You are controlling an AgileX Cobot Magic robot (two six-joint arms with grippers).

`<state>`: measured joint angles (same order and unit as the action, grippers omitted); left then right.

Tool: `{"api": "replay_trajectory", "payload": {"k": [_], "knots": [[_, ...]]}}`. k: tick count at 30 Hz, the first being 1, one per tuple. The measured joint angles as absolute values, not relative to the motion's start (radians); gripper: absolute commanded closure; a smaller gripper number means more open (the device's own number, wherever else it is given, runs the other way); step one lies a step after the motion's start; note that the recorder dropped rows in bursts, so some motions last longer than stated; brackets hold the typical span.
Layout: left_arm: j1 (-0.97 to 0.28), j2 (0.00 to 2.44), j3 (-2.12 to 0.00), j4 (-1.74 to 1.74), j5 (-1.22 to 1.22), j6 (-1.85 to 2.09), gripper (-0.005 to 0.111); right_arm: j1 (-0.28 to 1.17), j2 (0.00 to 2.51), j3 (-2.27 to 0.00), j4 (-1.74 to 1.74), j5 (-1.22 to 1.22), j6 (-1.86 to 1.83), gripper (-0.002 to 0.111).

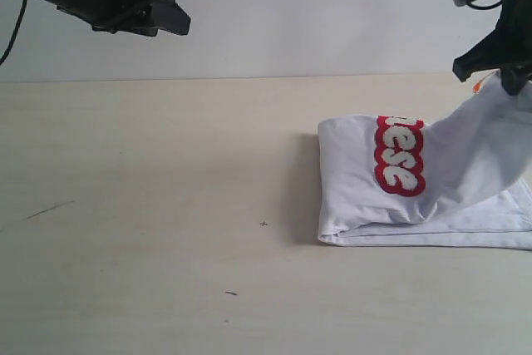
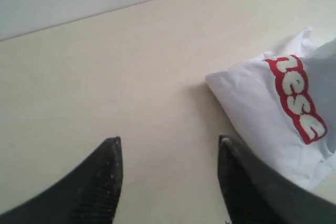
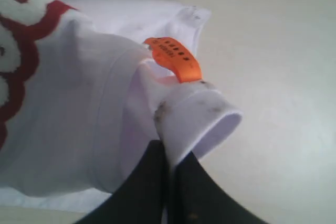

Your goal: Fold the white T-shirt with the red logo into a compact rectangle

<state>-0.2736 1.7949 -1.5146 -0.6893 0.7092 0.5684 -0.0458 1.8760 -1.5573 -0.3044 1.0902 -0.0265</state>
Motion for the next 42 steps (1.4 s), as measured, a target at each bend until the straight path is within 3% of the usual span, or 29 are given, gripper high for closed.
{"api": "replay_trajectory", "payload": {"k": [2,8,10,15,21,28,42], "knots": [[-0.274,1.795,-1.515,-0.689,0.709,0.568,0.053,-0.046,1.903,-1.557,-0.300,1.096,-0.034,0.098],[-0.274,1.795,-1.515,-0.689,0.709,0.568,0.053,-0.046,1.948,-1.557,-0.379,1.102,0.057,0.062],[-0.274,1.795,-1.515,-0.689,0.709,0.568,0.053,-0.046,1.953,-1.557,-0.429,1.104,0.109,0.060],[-0.274,1.795,-1.515,-0.689,0.709,0.568,0.053,-0.046,1.955,-1.557,-0.572,1.114,0.263,0.068],[-0.274,1.795,-1.515,-0.689,0.709,0.568,0.053,-0.046,1.955,-1.557,-0.431,1.024,0.206,0.107],[-0.274,1.795,-1.515,-0.689,0.709,0.571,0.053,-0.046,2.028,-1.557,0.123,0.956,-0.201,0.108],[-0.274,1.795,-1.515,-0.689,0.709,0.587,0.053,0.036,2.242,-1.578,0.134,0.941,-0.270,0.108]]}}
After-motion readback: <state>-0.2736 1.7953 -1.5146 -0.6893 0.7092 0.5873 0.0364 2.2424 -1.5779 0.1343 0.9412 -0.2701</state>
